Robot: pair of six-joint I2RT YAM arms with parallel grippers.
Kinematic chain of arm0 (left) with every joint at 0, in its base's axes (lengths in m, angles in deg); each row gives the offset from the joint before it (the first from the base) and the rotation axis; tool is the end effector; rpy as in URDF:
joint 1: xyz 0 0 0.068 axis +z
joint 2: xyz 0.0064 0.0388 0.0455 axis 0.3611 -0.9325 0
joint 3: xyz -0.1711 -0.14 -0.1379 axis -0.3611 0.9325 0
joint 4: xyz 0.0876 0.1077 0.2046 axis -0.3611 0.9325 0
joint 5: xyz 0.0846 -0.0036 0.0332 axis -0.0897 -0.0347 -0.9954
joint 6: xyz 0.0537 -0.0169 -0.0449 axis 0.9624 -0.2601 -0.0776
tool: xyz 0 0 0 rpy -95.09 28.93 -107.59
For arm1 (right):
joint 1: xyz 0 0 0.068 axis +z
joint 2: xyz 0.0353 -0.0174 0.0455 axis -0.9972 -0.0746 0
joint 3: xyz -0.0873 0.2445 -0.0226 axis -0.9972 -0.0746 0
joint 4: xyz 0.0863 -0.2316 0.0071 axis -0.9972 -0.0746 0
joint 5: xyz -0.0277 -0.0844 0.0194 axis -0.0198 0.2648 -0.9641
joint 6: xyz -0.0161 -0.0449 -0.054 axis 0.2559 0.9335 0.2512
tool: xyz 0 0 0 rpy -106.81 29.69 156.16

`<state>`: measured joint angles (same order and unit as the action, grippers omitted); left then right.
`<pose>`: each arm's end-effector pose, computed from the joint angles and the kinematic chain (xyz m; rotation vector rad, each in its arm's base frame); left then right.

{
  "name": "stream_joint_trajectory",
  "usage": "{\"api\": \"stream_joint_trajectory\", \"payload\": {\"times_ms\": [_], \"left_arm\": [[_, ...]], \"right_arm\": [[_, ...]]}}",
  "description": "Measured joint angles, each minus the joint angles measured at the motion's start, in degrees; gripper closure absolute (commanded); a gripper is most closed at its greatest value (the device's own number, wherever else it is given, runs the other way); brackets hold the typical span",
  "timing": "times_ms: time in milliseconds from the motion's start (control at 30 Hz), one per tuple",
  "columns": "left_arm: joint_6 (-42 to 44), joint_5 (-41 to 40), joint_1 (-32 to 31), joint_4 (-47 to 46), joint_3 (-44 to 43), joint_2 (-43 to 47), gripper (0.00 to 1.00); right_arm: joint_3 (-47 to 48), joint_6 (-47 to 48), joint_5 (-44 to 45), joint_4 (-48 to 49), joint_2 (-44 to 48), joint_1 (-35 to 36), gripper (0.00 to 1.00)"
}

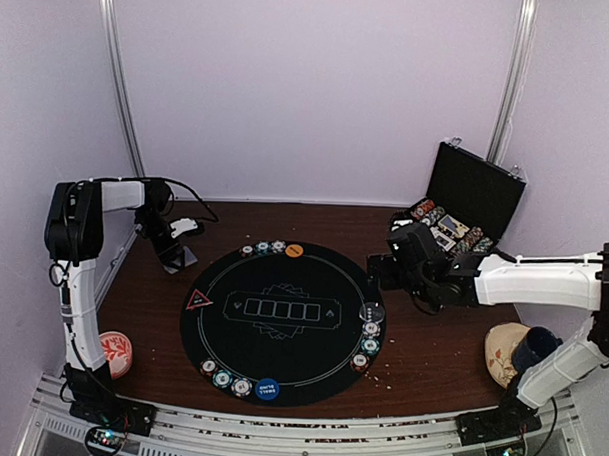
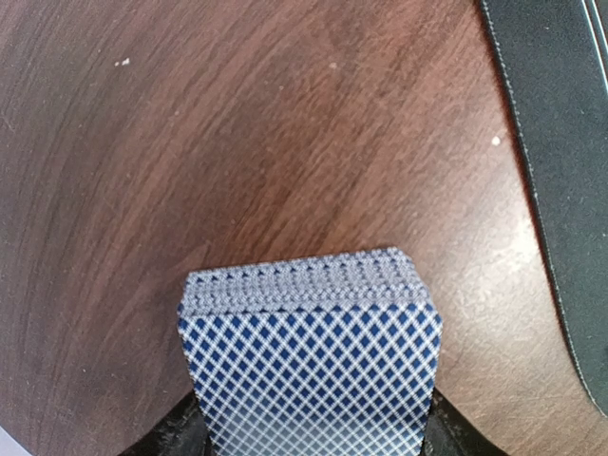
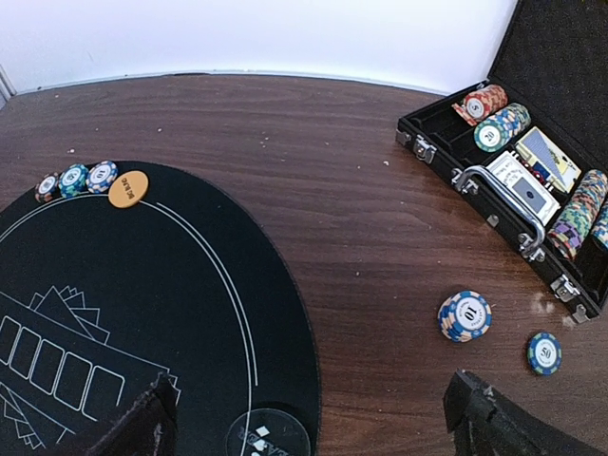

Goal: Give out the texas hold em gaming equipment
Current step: Pick up the poker card from the corner of the board.

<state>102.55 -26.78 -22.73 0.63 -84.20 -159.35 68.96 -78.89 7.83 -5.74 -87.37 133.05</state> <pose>0.4163 -0.0211 0.1212 1.1739 2.6923 -0.1416 0.2309 0.2107 0.2133 -0.1853 2.1734 0.1838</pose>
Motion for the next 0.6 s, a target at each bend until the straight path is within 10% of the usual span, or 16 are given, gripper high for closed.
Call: {"api": "stream_joint_trajectory", "payload": {"times_ms": [600], "left_arm": [[0.1,2.2,0.4,0.7,0.5,1.1,0.81]], "right_arm": [[15.6,0.8,-9.9,1.5,-10.3,6.3,0.00]]}}
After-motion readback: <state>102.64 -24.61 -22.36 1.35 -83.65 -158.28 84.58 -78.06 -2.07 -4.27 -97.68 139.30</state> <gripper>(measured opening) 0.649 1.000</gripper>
